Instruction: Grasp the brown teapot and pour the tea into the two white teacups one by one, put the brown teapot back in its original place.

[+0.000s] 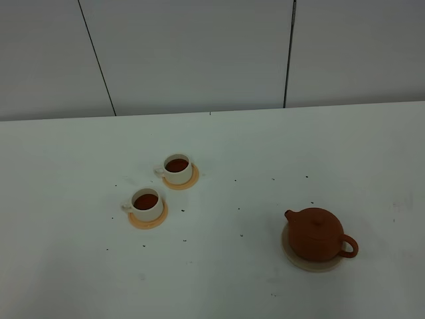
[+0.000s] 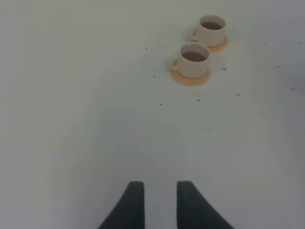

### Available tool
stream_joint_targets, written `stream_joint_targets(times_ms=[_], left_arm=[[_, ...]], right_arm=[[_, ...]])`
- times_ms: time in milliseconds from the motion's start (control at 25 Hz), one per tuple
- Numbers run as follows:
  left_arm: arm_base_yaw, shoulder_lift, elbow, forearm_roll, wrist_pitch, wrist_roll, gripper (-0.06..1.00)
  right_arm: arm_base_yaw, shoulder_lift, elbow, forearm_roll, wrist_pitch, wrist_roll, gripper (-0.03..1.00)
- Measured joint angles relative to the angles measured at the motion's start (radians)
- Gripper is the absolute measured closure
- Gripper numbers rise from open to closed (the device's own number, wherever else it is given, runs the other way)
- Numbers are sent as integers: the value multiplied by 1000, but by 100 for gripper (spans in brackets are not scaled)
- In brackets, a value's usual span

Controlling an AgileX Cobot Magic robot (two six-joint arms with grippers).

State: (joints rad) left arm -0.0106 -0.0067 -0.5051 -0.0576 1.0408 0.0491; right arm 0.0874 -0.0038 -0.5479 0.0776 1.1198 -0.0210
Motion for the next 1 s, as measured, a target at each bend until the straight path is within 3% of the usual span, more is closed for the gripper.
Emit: stream_joint_targets(times_ms=[1000], left_arm=[[0, 0, 0, 0, 0, 0, 70]], right_arm=[[0, -3, 26, 3, 29, 21, 68]])
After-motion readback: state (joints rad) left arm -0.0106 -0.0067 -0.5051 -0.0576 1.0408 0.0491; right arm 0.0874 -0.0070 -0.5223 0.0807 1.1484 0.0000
